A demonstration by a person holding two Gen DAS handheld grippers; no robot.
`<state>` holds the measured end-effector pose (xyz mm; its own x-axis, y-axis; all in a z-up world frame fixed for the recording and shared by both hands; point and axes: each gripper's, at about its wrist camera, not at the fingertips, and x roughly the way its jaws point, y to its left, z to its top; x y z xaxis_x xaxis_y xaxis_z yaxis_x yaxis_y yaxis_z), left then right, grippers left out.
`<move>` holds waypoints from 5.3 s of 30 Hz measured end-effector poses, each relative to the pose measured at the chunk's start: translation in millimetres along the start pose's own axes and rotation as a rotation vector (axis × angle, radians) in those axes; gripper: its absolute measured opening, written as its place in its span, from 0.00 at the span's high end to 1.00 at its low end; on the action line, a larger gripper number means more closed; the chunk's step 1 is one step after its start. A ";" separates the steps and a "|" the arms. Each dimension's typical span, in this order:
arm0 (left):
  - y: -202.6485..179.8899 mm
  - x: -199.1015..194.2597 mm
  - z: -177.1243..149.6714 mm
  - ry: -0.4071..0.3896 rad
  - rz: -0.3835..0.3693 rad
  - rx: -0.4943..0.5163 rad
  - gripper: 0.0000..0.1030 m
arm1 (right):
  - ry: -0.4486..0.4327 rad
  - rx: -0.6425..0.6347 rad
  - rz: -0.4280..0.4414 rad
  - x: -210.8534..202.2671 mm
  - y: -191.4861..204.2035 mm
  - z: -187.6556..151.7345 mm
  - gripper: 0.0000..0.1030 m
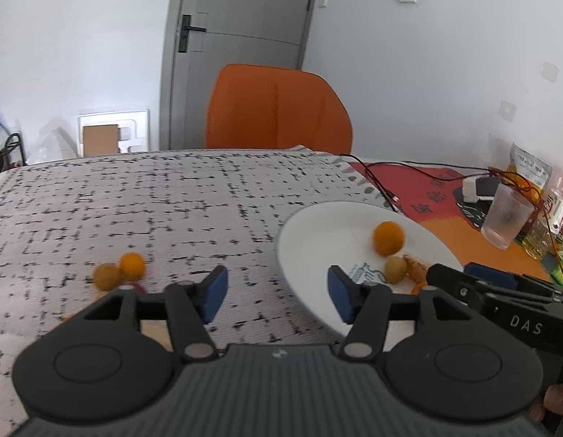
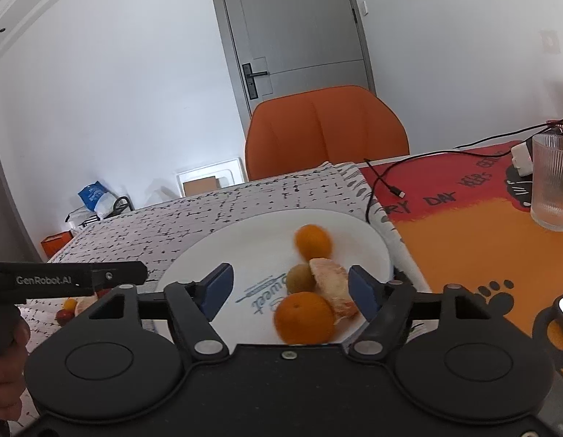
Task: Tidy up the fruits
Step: 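Open the right gripper over the plate while the left gripper releases the orange there, then withdraw both tools from the plate toward the remaining fruit, then grasp a red plum with the left gripper while the right gripper grasps the peeled pomelo segment, then carry the red plum with the left gripper while the right gripper carries the pomelo segment to the plate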
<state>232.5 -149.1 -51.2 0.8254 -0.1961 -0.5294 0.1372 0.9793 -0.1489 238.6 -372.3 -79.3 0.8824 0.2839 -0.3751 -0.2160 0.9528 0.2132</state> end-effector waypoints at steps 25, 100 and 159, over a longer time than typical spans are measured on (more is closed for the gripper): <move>66.8 -85.3 -13.4 -0.110 0.128 -0.052 0.10 | -0.044 -0.011 0.044 -23.4 62.2 1.3 0.00; 140.4 -39.0 -51.6 0.009 0.126 -0.171 0.78 | 0.164 -0.181 0.269 52.0 150.4 -21.2 0.10; 142.5 -75.4 -38.3 -0.051 0.146 -0.183 0.78 | 0.164 -0.233 0.316 42.4 154.2 -6.3 0.62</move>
<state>168.8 3.3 -64.5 0.8563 -0.0454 -0.5144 -0.0835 0.9708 -0.2247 240.1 -212.7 -68.0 0.6836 0.5615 -0.4663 -0.5706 0.8095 0.1383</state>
